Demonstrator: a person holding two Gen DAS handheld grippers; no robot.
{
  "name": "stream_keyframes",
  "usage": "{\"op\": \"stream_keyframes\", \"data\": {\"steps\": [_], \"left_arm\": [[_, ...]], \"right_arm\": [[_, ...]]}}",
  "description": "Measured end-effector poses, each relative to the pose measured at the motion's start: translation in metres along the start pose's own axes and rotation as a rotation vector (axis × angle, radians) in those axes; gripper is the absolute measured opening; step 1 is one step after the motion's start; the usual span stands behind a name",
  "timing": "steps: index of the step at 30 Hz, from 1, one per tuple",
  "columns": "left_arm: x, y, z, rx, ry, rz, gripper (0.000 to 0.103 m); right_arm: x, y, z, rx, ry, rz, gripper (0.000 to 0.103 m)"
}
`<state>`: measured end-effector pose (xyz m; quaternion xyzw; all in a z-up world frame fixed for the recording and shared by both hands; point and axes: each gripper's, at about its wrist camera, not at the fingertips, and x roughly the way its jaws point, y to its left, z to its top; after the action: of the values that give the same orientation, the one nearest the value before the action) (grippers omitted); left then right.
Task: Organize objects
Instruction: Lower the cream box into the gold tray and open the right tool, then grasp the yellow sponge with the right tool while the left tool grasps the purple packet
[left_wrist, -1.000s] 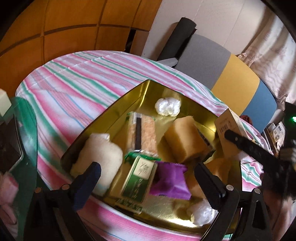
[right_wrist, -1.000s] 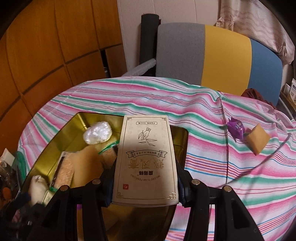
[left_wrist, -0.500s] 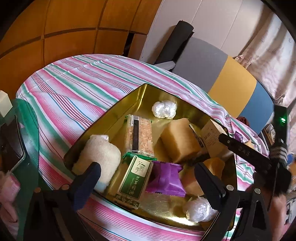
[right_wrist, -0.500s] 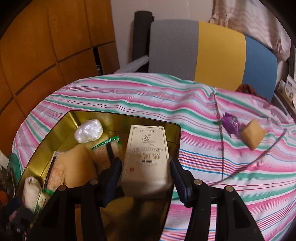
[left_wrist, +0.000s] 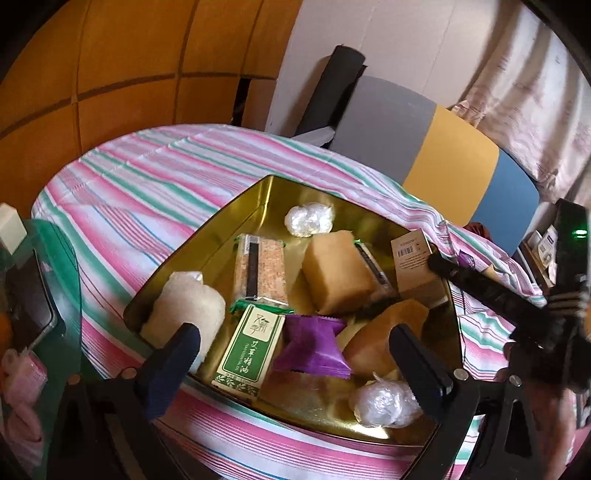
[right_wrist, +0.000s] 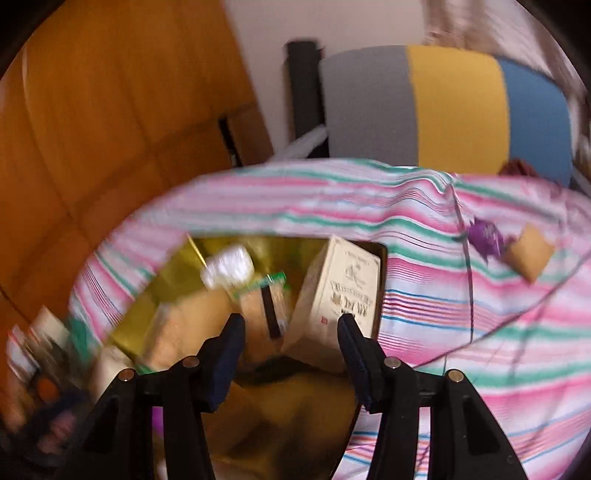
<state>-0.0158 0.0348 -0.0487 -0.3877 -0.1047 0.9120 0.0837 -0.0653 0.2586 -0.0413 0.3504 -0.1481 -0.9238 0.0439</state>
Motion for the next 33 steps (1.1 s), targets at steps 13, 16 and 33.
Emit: {"op": "stream_keyframes", "data": {"steps": [13,16,33], "left_arm": [[-0.014,-0.046,-0.020,0.141,-0.034,-0.095,0.103],[-0.015,-0.062,-0.025,0.172,-0.030,-0.120,0.103],[-0.013,-0.114,-0.041,0.327,0.020,-0.136,0.103]], "right_arm": [[-0.022,-0.154,-0.019,0.113,0.039,-0.378,0.070],[-0.021,-0.194,0.010,0.204,0.013,-0.399,0.070],[0.038,-0.262,0.059,0.359,0.000,-0.332,0.064]]}}
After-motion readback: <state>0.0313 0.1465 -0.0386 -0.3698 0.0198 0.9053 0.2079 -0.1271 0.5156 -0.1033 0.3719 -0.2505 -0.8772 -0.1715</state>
